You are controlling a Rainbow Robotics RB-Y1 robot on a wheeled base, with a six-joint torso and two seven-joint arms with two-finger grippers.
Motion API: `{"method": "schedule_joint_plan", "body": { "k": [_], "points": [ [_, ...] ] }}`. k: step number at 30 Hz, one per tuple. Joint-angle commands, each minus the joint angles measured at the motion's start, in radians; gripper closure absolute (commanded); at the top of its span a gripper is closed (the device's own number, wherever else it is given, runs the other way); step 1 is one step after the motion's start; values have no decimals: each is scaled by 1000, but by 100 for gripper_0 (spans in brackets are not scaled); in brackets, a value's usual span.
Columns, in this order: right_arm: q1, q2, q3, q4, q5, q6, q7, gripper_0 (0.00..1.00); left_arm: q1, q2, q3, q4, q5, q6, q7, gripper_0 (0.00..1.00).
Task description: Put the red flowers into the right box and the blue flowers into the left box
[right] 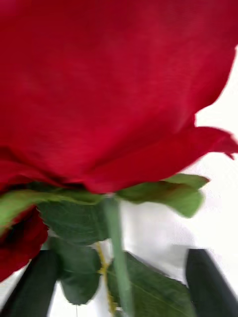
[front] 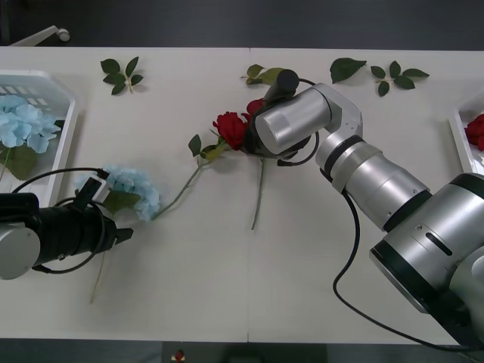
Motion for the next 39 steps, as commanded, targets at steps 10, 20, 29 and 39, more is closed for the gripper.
{"method": "schedule_joint_plan", "body": {
  "k": [10, 20, 29, 39],
  "points": [
    [-34, 8, -14, -18, -22, -27, 33, 100, -83, -72, -12, 96, -60, -25, -20, 0],
    [-15, -87, -20, -169, -41, 96, 47, 100, -61, -60, -15, 96, -51, -54, -47, 29],
    [101, -340, -20, -449, -50, 226, 97, 100, -37, -55, -18, 96, -46, -85, -74, 100],
    [240, -624, -181, -567, -140, 260, 326, 100, -37, -31, -15, 49, 82, -80, -73, 100]
  ]
}}
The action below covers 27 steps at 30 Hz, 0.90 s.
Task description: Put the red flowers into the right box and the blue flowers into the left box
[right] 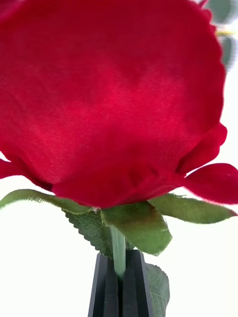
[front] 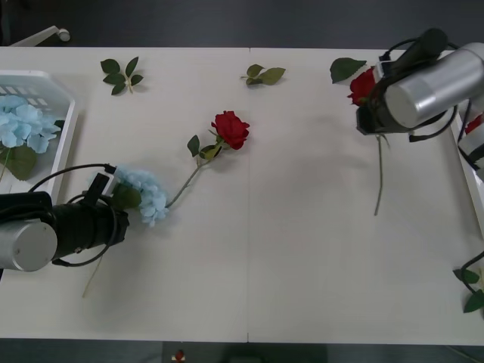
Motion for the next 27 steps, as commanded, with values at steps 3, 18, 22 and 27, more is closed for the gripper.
{"method": "schedule_joint_plan", "body": {
  "k": [3, 18, 22, 27],
  "points": [
    [57, -177, -167, -48, -103, 10, 159, 100, 14, 70, 5, -116, 105, 39, -43, 100],
    [97, -432, -210, 185, -20, -90, 383, 100, -39, 73, 147, -322, 490, 211, -26, 100],
    [114, -438, -210, 271, 1, -171, 388, 100, -93, 73, 147, -306, 642, 189, -22, 100],
    [122, -436, -210, 334, 20, -231, 393, 100, -162, 82, 151, -233, 841, 181, -35, 100]
  ]
}}
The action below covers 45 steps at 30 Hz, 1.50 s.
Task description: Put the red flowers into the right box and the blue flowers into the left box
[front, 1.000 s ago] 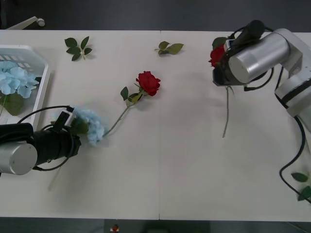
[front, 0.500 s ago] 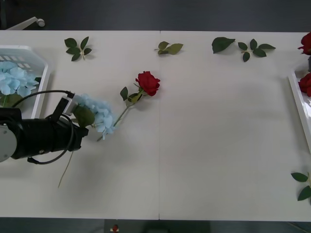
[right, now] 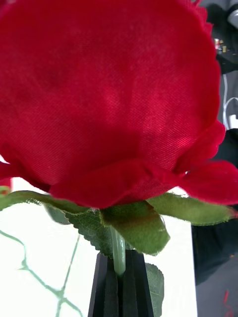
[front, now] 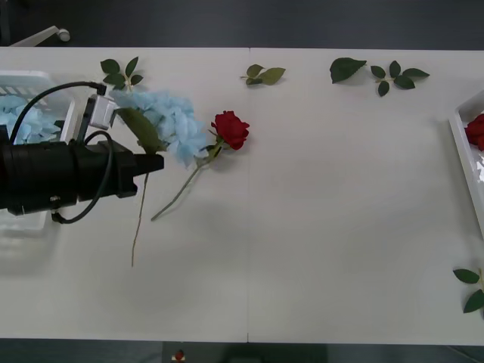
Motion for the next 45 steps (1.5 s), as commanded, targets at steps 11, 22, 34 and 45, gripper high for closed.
{"method": "schedule_joint_plan", "body": {
  "k": [11, 22, 34, 45],
  "points": [
    [40, -33, -8, 78, 41, -147, 70, 93, -212, 263, 179, 251, 158, 29, -68, 100],
    [40, -33, -8, 64, -22, -144, 85, 0, -217, 425, 492, 481, -52, 210, -138, 100],
    [42, -33, -48, -171, -368, 100, 84, 0, -100, 425, 522, 703, -142, 31, -394, 100],
    [145, -5, -87, -464, -829, 128, 121, 0, 42, 425, 384, 705, -156, -290, -408, 100]
  ]
}}
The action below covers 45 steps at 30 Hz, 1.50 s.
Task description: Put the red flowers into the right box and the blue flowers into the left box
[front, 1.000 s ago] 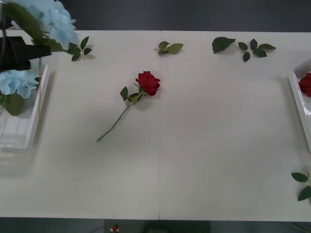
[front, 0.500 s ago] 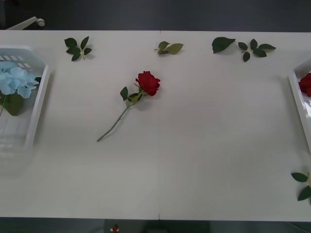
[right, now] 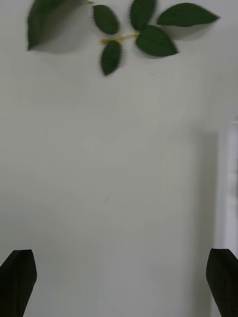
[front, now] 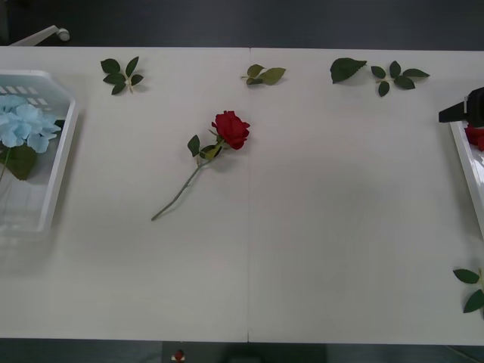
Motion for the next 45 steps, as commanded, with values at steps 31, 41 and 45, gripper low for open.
{"method": "schedule_joint_plan", "body": {
  "k": [31, 41, 45],
  "points": [
    [356, -8, -43, -668, -778, -99, 760, 0, 42, 15, -33, -223, 430, 294, -157, 4],
    [382, -8, -49, -647, -939, -91, 979, 0, -118, 5, -373, -427, 404, 181, -116, 4],
    [382, -6, -49, -627, -960, -79, 1047, 0, -198, -39, -510, -425, 272, 161, -103, 4]
  ]
}}
